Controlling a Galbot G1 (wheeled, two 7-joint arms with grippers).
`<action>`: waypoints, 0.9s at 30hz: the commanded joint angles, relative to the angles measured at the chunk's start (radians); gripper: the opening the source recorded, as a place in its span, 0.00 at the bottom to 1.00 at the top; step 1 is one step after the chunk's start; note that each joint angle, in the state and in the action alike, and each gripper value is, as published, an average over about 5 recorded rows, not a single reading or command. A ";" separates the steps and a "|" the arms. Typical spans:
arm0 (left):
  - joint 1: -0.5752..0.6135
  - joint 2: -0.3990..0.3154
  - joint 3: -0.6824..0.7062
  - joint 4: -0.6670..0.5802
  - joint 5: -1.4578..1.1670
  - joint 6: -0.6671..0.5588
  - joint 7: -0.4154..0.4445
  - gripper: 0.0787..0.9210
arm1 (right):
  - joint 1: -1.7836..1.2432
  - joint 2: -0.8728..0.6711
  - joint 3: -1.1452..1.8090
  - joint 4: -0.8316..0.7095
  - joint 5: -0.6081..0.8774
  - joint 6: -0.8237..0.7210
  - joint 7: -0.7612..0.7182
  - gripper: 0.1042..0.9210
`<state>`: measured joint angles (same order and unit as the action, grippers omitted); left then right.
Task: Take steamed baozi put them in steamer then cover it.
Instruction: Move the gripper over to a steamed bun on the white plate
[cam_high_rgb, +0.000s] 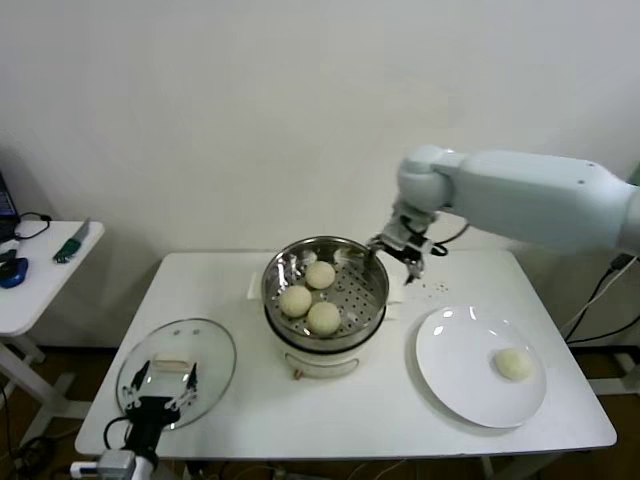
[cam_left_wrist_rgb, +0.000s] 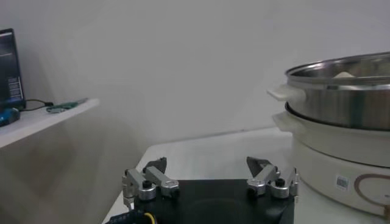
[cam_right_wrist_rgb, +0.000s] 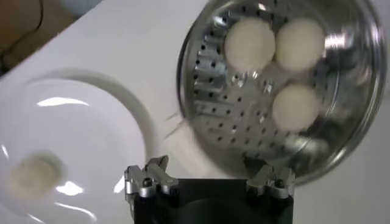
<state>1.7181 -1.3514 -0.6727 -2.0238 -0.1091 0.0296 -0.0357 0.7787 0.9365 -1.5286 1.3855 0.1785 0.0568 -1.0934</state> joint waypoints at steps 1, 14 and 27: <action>0.000 -0.003 0.003 -0.004 0.007 0.003 0.000 0.88 | -0.048 -0.377 -0.038 0.049 0.141 -0.317 0.035 0.88; 0.013 -0.012 -0.014 -0.022 0.026 0.007 -0.003 0.88 | -0.578 -0.477 0.371 -0.137 -0.167 -0.208 0.009 0.88; 0.006 -0.022 -0.012 -0.013 0.038 0.016 -0.005 0.88 | -0.771 -0.432 0.533 -0.226 -0.238 -0.176 0.000 0.88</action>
<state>1.7234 -1.3715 -0.6852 -2.0353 -0.0743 0.0428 -0.0408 0.2009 0.5312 -1.1427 1.2227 0.0095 -0.1247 -1.0914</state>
